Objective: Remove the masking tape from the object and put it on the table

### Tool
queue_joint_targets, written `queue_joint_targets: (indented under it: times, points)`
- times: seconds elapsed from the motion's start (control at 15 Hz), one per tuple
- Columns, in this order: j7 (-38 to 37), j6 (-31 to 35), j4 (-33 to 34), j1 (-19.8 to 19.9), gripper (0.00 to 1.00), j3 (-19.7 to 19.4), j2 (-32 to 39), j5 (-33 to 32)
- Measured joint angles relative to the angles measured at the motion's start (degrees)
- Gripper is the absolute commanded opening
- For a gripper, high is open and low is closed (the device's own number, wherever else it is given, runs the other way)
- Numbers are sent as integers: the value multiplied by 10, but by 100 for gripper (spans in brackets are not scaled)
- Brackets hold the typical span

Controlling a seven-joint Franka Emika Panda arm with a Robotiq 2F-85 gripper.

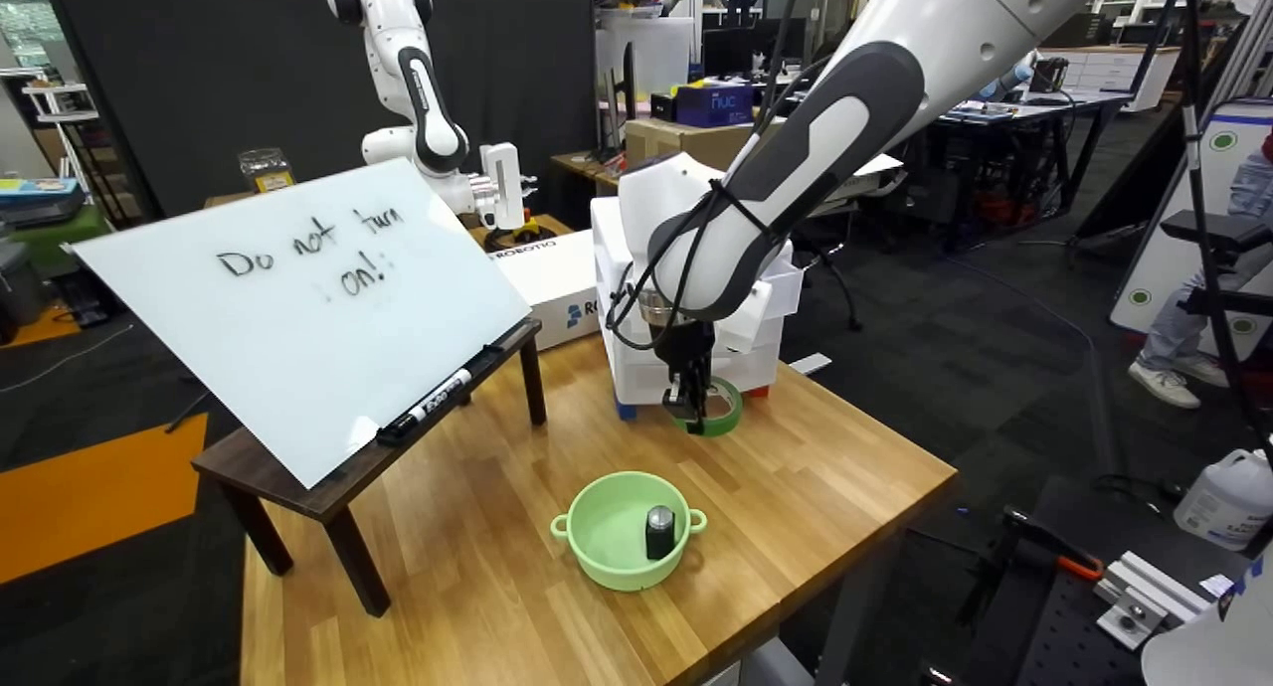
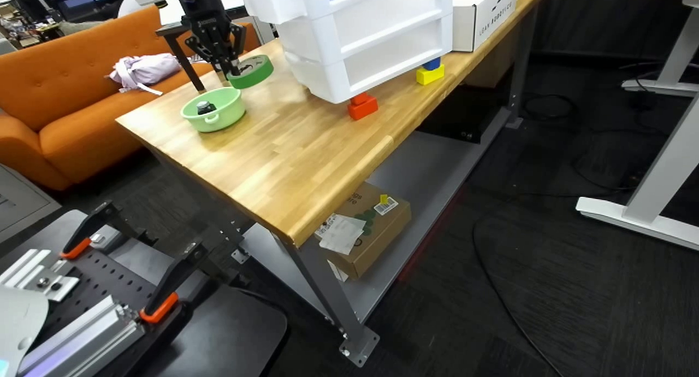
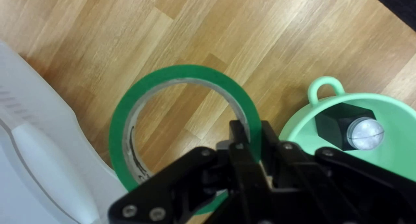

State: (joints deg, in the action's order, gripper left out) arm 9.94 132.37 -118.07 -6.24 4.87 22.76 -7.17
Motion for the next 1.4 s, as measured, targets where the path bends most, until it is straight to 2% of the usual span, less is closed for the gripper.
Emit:
queue_joint_targets:
  times: [0.8,1.4]
  points:
    - [-15,30,-14,1,4,-3,-2,-9]
    - [-153,38,-63,-86,4,20,-51,-49]
